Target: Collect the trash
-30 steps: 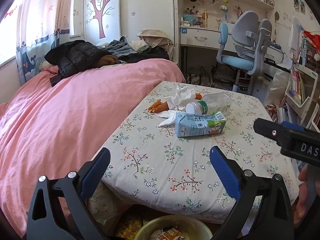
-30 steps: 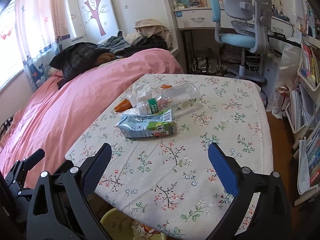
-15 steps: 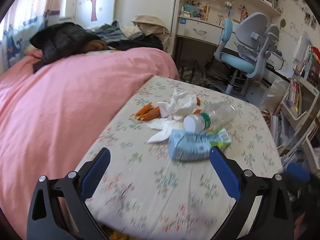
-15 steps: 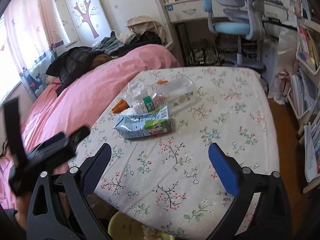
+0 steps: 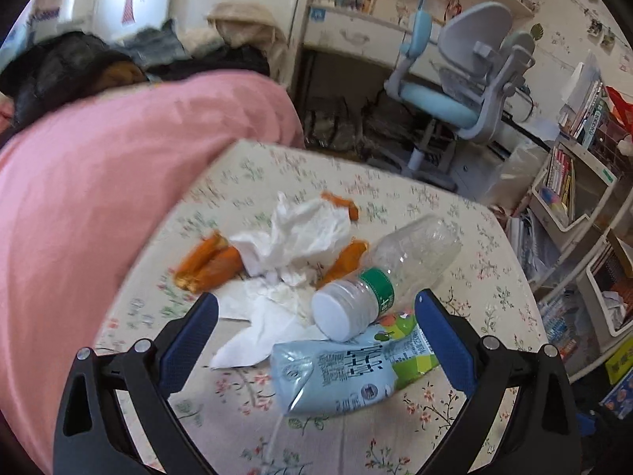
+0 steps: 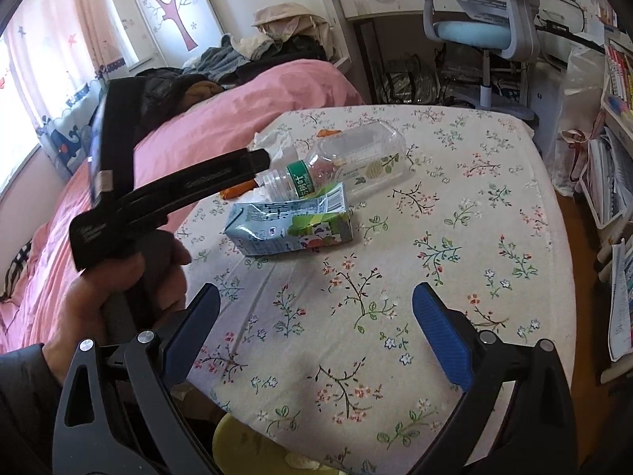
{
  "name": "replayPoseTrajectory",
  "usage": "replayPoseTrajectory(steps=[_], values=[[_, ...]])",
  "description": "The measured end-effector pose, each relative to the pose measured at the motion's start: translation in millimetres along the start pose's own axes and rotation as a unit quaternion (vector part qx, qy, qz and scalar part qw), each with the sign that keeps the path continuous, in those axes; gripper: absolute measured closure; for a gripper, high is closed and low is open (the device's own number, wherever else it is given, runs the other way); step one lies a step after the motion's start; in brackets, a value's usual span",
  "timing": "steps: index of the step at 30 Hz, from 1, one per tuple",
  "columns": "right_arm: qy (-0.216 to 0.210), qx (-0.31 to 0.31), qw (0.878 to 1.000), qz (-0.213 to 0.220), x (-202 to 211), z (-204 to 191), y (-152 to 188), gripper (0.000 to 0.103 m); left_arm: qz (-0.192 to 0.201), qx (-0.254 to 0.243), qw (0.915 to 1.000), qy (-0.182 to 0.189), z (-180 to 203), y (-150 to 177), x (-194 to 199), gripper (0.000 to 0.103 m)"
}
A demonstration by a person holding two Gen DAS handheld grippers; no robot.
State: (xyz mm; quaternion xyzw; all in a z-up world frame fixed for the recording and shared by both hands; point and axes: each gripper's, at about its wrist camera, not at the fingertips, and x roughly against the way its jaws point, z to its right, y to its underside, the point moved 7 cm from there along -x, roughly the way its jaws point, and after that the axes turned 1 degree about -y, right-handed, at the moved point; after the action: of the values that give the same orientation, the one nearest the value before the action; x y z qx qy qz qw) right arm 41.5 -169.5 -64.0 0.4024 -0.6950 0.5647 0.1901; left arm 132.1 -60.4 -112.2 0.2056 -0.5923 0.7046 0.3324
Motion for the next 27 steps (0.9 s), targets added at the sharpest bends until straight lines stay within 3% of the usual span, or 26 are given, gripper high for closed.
replayPoseTrajectory(steps=[4,6,8,12,14,17,19,20,21,24,27], values=[[0.003,-0.007,1.000,-0.017,-21,6,-4,0.009,-0.062,0.022,0.9972,0.036,-2,10,-21,0.008],[0.006,-0.011,1.000,-0.029,-34,11,-7,0.009,-0.109,0.034,0.9913,0.066,-1,19,-29,0.008],[0.007,-0.023,0.999,-0.040,-44,16,-8,0.009,-0.167,0.047,0.9779,0.117,6,30,-33,0.008],[-0.008,-0.064,0.996,-0.060,-58,25,-8,0.009,-0.197,0.021,0.9527,0.230,36,35,-10,0.008],[-0.006,-0.067,0.996,-0.060,-58,27,-8,0.009,-0.202,-0.007,0.9442,0.260,49,38,5,0.008],[0.001,-0.072,0.996,-0.056,-58,31,-8,0.009,-0.177,-0.047,0.9547,0.235,49,36,20,0.008],[-0.004,-0.089,0.995,-0.054,-58,34,-8,0.009,-0.127,-0.045,0.9748,0.178,31,21,27,0.008],[-0.010,-0.099,0.993,-0.056,-60,35,-8,0.009,-0.091,-0.037,0.9867,0.129,15,9,32,0.008],[-0.015,-0.107,0.992,-0.058,-62,36,-8,0.009,-0.065,-0.026,0.9927,0.098,2,1,35,0.008],[-0.032,-0.130,0.988,-0.074,-75,35,-6,0.009,-0.016,0.017,0.9995,0.021,-38,-20,40,0.008],[-0.036,-0.146,0.986,-0.071,-82,36,-9,0.009,-0.015,0.047,0.9984,-0.027,-70,-27,31,0.008]])
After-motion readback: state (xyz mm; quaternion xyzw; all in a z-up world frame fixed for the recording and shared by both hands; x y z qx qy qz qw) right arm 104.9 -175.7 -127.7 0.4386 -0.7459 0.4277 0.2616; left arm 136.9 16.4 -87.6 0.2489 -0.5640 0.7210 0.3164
